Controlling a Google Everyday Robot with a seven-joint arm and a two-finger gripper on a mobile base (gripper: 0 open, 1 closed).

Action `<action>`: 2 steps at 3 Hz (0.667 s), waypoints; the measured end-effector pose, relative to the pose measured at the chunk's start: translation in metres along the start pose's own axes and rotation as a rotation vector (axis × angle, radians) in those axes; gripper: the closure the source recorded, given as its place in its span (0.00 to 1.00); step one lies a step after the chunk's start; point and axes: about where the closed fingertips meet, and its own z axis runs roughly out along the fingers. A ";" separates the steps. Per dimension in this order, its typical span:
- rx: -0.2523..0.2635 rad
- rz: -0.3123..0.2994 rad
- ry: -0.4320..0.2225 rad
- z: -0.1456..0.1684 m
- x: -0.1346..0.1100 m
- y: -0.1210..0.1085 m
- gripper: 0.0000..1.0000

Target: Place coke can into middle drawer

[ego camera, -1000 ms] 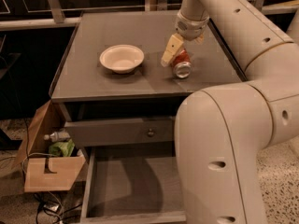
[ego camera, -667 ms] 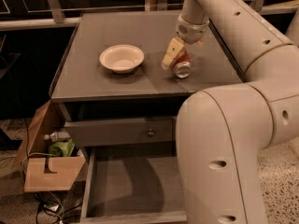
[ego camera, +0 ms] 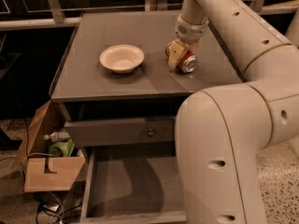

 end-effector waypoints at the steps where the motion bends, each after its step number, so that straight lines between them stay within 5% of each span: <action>1: 0.000 0.000 0.000 0.000 0.000 0.000 0.65; 2: 0.000 0.000 -0.001 0.000 0.000 0.000 0.89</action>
Offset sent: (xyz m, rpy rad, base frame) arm 0.0000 0.0000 0.0000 0.0000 0.0000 0.0000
